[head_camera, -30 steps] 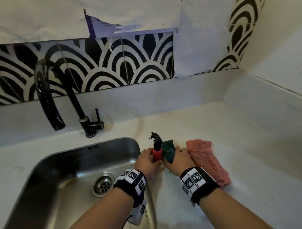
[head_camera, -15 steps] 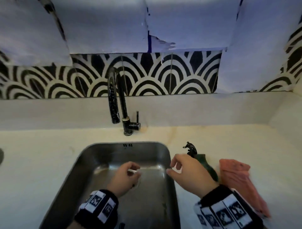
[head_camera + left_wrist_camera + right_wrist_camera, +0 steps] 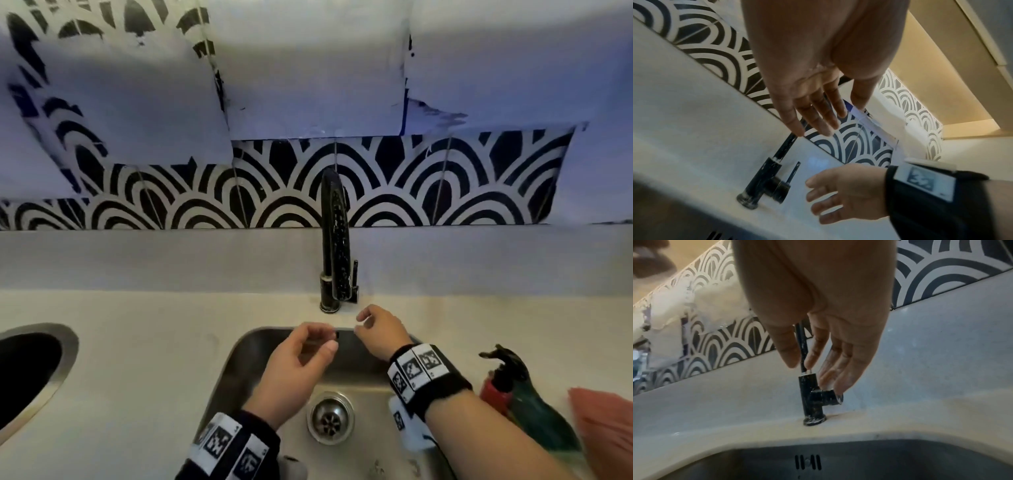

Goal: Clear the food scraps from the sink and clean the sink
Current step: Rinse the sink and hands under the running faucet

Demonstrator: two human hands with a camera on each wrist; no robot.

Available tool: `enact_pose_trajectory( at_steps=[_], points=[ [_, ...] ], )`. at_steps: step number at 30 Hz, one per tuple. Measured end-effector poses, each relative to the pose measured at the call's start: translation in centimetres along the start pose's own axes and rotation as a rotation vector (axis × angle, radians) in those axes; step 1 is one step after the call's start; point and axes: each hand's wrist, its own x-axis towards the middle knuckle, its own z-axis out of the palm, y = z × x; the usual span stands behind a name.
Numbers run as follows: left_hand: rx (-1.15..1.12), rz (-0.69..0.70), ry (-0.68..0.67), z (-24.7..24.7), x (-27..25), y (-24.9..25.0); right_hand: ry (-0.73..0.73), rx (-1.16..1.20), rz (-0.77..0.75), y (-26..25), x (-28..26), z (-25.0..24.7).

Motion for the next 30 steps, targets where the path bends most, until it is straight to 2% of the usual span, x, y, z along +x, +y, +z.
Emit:
enact_pose_trajectory(
  at_steps=[3, 6, 10, 13, 16, 24, 27, 30],
  points=[
    [-0.084, 0.086, -0.04, -1.4, 1.3, 2.6, 0.025, 0.012, 0.037, -0.7, 3.8, -0.8],
    [-0.124, 0.099, -0.106, -2.5, 2.6, 4.0, 0.033, 0.01, 0.041, -1.1, 7.1, -2.7],
    [-0.105, 0.103, -0.165, -2.9, 4.3, 3.8, 0.012, 0.024, 0.027, -1.0, 11.1, -4.2],
    [-0.144, 0.122, -0.182, -2.5, 5.2, 3.3, -0.069, 0.055, 0.025, -0.9, 13.3, -3.5],
    [-0.207, 0.143, -0.201, -2.1, 5.7, 2.8, -0.118, 0.043, 0.008, -1.1, 14.6, -2.3],
    [-0.28, 0.159, -0.204, -1.5, 6.0, 1.9, -0.048, -0.101, -0.079, -0.1, 15.8, 0.1],
    [-0.313, 0.142, -0.194, -1.4, 5.9, 1.8, -0.066, -0.051, -0.079, 0.3, 16.0, 0.3],
    [-0.34, 0.145, -0.193, -1.5, 5.7, 1.7, -0.074, 0.114, -0.025, 1.0, 16.2, 0.9]
  ],
)
